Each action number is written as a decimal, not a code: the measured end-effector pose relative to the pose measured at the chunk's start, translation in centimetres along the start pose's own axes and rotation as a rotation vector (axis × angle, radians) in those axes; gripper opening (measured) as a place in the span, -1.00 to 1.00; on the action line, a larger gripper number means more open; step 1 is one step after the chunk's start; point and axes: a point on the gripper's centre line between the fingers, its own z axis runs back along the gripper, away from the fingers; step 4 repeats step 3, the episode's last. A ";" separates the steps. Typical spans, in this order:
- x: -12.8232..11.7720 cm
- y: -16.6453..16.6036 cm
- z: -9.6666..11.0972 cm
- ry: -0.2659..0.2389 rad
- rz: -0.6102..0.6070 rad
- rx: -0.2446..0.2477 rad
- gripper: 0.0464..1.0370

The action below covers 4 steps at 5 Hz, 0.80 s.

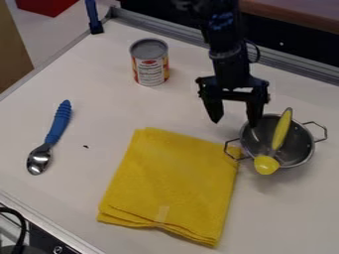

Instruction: Move the pot in the right side of the table

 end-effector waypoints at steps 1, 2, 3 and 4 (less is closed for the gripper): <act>-0.4 1.0 2.3 -0.034 0.052 0.016 0.93; -0.5 3.2 4.4 -0.060 0.102 0.102 0.93; -1.3 6.8 4.8 -0.065 0.176 0.220 0.93; -1.3 6.8 4.8 -0.065 0.176 0.220 0.93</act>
